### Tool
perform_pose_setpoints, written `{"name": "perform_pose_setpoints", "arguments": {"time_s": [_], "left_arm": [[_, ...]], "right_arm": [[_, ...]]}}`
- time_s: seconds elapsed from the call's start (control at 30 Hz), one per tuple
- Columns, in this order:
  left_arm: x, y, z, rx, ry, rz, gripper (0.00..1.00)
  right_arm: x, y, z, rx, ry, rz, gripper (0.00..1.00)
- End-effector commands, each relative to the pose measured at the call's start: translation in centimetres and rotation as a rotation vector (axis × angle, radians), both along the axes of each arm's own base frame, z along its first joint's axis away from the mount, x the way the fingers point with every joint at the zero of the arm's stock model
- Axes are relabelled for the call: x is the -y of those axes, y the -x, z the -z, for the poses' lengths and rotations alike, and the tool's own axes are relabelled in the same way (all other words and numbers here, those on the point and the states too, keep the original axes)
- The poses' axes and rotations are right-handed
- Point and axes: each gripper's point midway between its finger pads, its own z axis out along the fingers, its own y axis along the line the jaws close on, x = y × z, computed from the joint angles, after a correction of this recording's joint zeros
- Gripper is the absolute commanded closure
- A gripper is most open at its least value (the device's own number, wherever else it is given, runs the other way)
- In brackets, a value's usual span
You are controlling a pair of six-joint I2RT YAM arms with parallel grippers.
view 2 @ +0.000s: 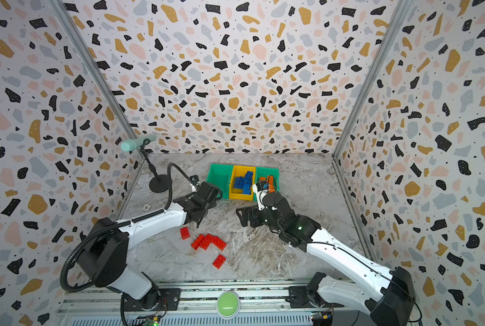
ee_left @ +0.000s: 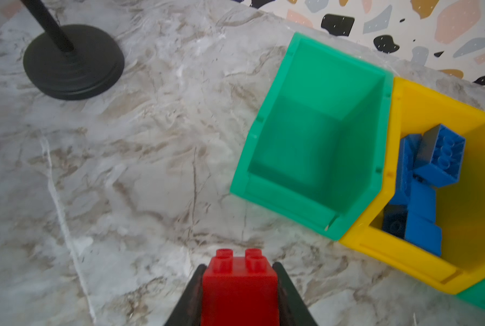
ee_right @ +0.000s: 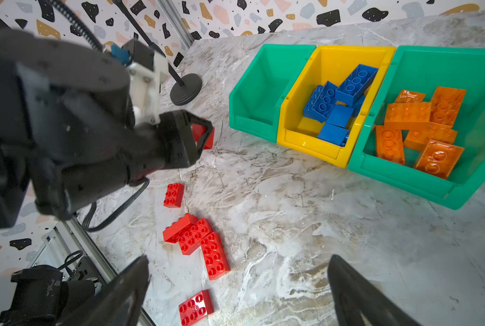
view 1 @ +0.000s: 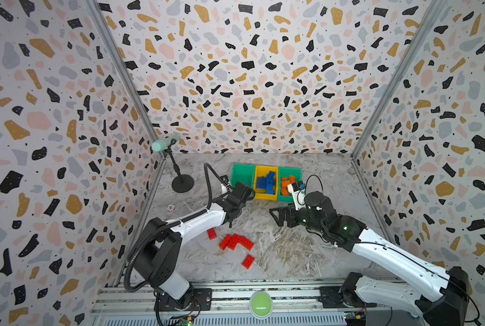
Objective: Sort the legos into containers by color
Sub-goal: Pick up the lego from the center of the table, then place the lego in the container.
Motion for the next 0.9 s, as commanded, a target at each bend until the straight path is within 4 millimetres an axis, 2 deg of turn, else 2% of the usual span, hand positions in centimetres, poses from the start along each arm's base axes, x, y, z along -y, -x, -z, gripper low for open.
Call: {"name": "perform_pose_setpoints", "arguments": {"time_s": [0.0, 0.1, 0.23, 0.33, 0.4, 0.47, 0.6, 0.7, 0.87], "left_arm": [[0.6, -3.5, -0.5, 0.008, -0.066, 0.026, 0.73], [1.9, -6.7, 0.6, -0.019, -0.067, 0.045, 0.73], [3.5, -9.8, 2.7, -0.062, -0.061, 0.074, 0.70], [4.2, -11.5, 3.2, -0.078, -0.068, 0.082, 0.56], [4.6, -12.2, 2.6, -0.068, -0.068, 0.087, 0.40], [4.8, -12.5, 1.5, -0.046, -0.060, 0.088, 0.29], [4.6, -12.2, -1.2, -0.006, -0.041, 0.088, 0.29], [3.8, -10.9, -3.5, 0.031, -0.014, 0.080, 0.31], [0.3, -6.0, -5.7, 0.082, 0.025, 0.027, 0.32]], "right_arm": [[0.7, 0.1, -0.8, 0.017, -0.013, 0.021, 0.01], [1.0, 0.1, -1.0, 0.018, -0.005, 0.033, 0.01], [1.7, -0.1, -1.1, 0.019, 0.006, 0.055, 0.01], [2.2, -0.4, -1.2, 0.016, 0.012, 0.071, 0.01], [2.5, -0.6, -1.3, 0.015, 0.013, 0.083, 0.01], [2.7, -0.8, -1.5, 0.018, 0.011, 0.090, 0.01], [2.6, -1.2, -1.5, 0.018, 0.011, 0.088, 0.01], [2.1, -1.4, -1.3, 0.014, 0.008, 0.074, 0.01], [1.0, -1.4, -0.9, 0.005, -0.015, 0.035, 0.01]]}}
